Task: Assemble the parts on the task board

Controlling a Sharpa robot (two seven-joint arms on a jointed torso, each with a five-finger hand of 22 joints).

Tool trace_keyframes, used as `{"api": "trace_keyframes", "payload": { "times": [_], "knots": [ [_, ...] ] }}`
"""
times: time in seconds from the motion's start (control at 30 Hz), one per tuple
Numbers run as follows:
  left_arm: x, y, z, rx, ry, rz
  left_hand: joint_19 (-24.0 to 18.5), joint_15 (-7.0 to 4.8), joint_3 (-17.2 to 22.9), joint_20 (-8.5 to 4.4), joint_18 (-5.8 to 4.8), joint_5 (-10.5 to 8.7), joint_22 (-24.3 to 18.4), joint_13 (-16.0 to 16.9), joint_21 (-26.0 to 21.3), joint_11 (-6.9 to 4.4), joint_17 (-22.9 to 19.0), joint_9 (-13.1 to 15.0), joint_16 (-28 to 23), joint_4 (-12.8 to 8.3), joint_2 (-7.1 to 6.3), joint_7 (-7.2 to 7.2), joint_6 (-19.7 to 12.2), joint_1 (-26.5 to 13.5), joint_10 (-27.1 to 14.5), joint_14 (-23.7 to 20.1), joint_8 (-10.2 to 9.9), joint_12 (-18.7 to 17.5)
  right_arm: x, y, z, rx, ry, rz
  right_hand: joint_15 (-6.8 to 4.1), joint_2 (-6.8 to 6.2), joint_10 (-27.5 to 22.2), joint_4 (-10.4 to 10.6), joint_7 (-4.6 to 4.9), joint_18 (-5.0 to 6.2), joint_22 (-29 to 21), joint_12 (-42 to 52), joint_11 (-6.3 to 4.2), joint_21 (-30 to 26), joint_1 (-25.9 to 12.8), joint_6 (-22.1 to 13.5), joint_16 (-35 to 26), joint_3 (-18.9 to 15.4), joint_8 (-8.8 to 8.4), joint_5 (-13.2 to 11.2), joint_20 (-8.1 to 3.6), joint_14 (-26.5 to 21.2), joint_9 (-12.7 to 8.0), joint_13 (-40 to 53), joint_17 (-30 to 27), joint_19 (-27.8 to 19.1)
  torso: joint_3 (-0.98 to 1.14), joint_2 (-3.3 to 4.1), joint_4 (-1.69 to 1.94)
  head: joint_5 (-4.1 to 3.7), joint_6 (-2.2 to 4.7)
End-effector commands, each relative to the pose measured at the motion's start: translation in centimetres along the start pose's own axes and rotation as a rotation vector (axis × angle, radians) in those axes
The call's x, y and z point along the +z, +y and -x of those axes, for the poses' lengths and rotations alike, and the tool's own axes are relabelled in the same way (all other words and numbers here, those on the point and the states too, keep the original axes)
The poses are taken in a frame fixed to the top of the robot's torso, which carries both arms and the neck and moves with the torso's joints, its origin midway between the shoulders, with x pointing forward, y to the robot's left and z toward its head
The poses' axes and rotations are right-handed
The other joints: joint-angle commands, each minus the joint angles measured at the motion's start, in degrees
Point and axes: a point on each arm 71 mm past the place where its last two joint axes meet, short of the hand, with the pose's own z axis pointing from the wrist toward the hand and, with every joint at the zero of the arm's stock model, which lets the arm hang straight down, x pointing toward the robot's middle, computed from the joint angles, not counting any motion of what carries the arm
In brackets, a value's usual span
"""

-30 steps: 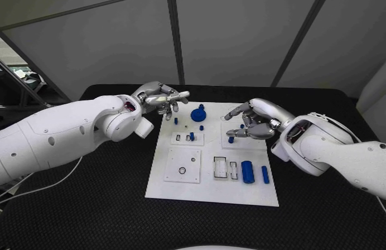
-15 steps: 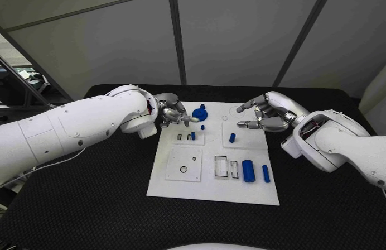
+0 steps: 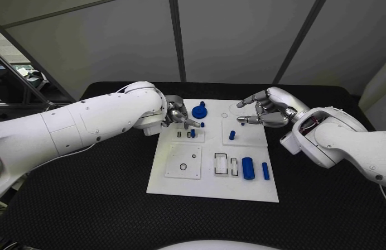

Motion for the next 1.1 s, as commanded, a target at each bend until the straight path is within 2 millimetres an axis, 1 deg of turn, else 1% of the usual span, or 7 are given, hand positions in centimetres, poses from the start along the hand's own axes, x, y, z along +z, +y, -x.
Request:
{"api": "trace_keyframes", "payload": {
  "times": [0.03,0.17,0.57,0.83,0.97,1.0,1.1],
  "knots": [
    [0.1,0.1,-0.1,0.047,0.03,0.049,0.03,-0.31,-0.49,-0.04,-1.02,-0.03,0.09,3.99,0.27,0.03,10.54,0.49,0.24,-0.03,0.48,-0.02,-0.42,-0.23,0.02,4.6,0.15,0.0,0.1,0.2,0.2,0.009,-0.023,0.007,-0.36,-0.19,-0.33,0.26,0.04,1.11,3.64,-0.24,-0.16,-0.32,0.28,0.4,-0.28,0.13,-0.08,0.28,-0.05,1.52,0.04,-0.05,-0.03,-0.53,-0.01,-0.03,0.01,0.06,-0.19],
    [0.3,-0.2,-0.3,0.06,0.046,0.052,0.0,-0.31,-0.88,-0.04,-1.04,-0.03,0.29,4.3,0.36,0.02,10.73,1.39,0.37,-0.04,0.72,-0.04,-0.5,-0.34,0.07,4.65,0.1,0.14,0.2,0.2,0.3,0.009,-0.025,0.005,-0.36,-0.19,-0.33,0.26,0.04,1.11,3.64,-0.24,-0.16,-0.32,0.28,0.4,-0.28,0.13,-0.08,0.28,-0.05,1.52,0.04,-0.05,-0.03,-0.53,-0.01,-0.01,0.02,0.03,-0.33],
    [0.7,-0.8,-0.6,0.077,0.069,0.053,-0.17,-0.31,-1.09,-0.04,-1.01,0.0,0.34,4.49,0.37,0.01,10.69,2.55,0.34,-0.21,1.25,-0.07,-0.59,0.11,-0.01,4.62,-0.03,0.0,0.4,0.2,0.2,0.009,-0.025,0.001,-0.38,-0.14,-0.35,0.3,0.02,1.13,3.56,-0.33,-0.18,-0.4,0.24,0.46,-0.34,0.13,-0.09,0.43,-0.07,1.52,0.09,-0.16,-0.07,-0.57,-0.01,-0.06,0.03,-0.04,-0.52],
    [0.8,-1.2,-0.7,0.081,0.074,0.049,-0.18,-0.3,-1.09,-0.02,-1.03,0.06,0.59,4.78,0.47,0.0,10.87,3.52,0.47,-0.45,1.71,-0.07,-0.64,0.88,0.06,4.68,-0.21,0.09,0.5,0.0,0.2,0.008,-0.025,-0.005,-0.38,-0.14,-0.35,0.3,0.02,1.13,3.56,-0.33,-0.18,-0.4,0.24,0.46,-0.34,0.13,-0.09,0.43,-0.07,1.52,0.09,-0.16,-0.07,-0.57,-0.04,-0.07,0.05,-0.03,-0.71],
    [0.9,-1.3,-0.8,0.084,0.078,0.045,-0.22,-0.28,-0.82,-0.01,-1.03,0.16,0.76,5.03,0.53,-0.03,11.0,4.5,0.56,-1.01,2.22,-0.09,-0.61,2.17,0.13,4.72,-0.42,0.11,0.6,0.0,0.2,0.007,-0.024,-0.008,-0.38,-0.14,-0.35,0.3,0.02,1.13,3.56,-0.33,-0.18,-0.4,0.24,0.46,-0.34,0.13,-0.09,0.43,-0.07,1.52,0.09,-0.16,-0.07,-0.57,-0.01,-0.05,0.02,-0.01,-0.79],
    [0.9,-1.4,-0.8,0.084,0.078,0.045,-0.22,-0.28,-0.74,-0.01,-1.03,0.26,0.8,5.07,0.54,-0.02,11.0,4.68,0.56,-1.11,2.34,-0.09,-0.6,2.4,0.13,4.72,-0.48,0.09,0.6,0.0,0.2,0.007,-0.024,-0.009,-0.38,-0.14,-0.35,0.3,0.02,1.13,3.56,-0.33,-0.18,-0.4,0.24,0.46,-0.34,0.13,-0.09,0.43,-0.07,1.52,0.09,-0.16,-0.07,-0.57,0.0,-0.05,0.04,-0.05,-0.85],
    [0.8,-1.5,-0.9,0.085,0.078,0.041,-0.26,-0.29,-0.34,0.01,-1.02,1.76,0.93,5.29,0.57,0.0,11.01,5.62,0.56,-1.7,2.96,-0.1,-0.63,3.62,0.17,4.72,-0.82,0.05,0.6,-0.1,0.2,0.007,-0.025,-0.01,-0.39,-0.11,-0.35,0.32,0.01,1.16,3.44,-0.38,-0.19,-0.5,0.23,0.49,-0.41,0.13,-0.1,0.49,-0.08,1.52,0.12,-0.21,-0.14,-0.63,0.0,-0.06,0.07,-0.12,-0.93]
  ]
}}
